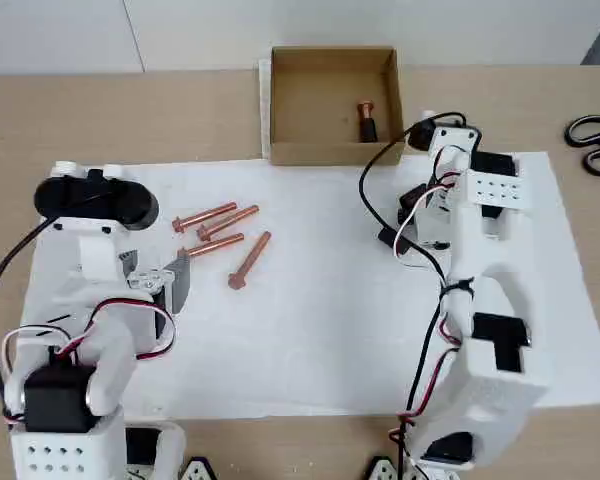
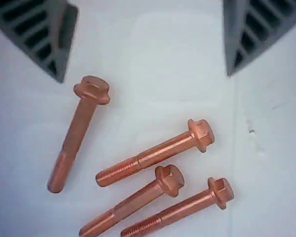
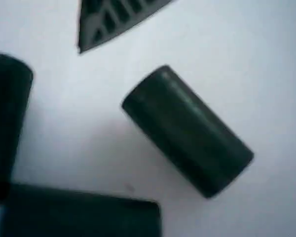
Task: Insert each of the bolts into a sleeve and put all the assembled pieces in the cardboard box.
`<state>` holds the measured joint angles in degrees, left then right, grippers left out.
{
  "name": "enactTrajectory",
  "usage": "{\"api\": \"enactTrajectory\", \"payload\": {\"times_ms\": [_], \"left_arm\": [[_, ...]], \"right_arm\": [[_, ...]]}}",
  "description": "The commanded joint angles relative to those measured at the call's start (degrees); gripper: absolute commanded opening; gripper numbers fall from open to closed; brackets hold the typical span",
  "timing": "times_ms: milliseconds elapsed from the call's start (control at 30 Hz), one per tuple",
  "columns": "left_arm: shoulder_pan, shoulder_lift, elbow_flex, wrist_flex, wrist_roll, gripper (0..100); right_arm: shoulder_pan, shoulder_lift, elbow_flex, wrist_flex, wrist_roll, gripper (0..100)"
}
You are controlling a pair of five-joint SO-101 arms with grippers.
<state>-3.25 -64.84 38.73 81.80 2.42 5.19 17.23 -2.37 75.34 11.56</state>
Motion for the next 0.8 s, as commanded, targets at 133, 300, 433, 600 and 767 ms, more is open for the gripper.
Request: {"api": "enactTrajectory", "payload": {"times_ms": [133, 300, 433, 600, 767], "left_arm": [[-0.09, -0.53, -0.22, -1.32, -0.18, 20], [-0.09, -0.35, -0.22, -1.32, -0.18, 20], [-0.18, -0.44, -0.22, -1.32, -0.18, 20], [-0.44, -0.35, -0.22, -1.32, -0.18, 20], [-0.53, -0.53, -0.57, -1.32, -0.35, 20]], "right_arm": [[-0.13, 3.03, -2.64, -4.62, 0.53, 19.3], [-0.4, 3.82, -2.81, -5.05, 0.53, 18.8], [-0.13, 4.44, -2.73, -6.46, 0.62, 11.3], [-0.31, 4.53, -2.73, -6.2, 0.44, 6.1], [-0.04, 4.53, -2.64, -6.2, 0.62, 5.8]]}}
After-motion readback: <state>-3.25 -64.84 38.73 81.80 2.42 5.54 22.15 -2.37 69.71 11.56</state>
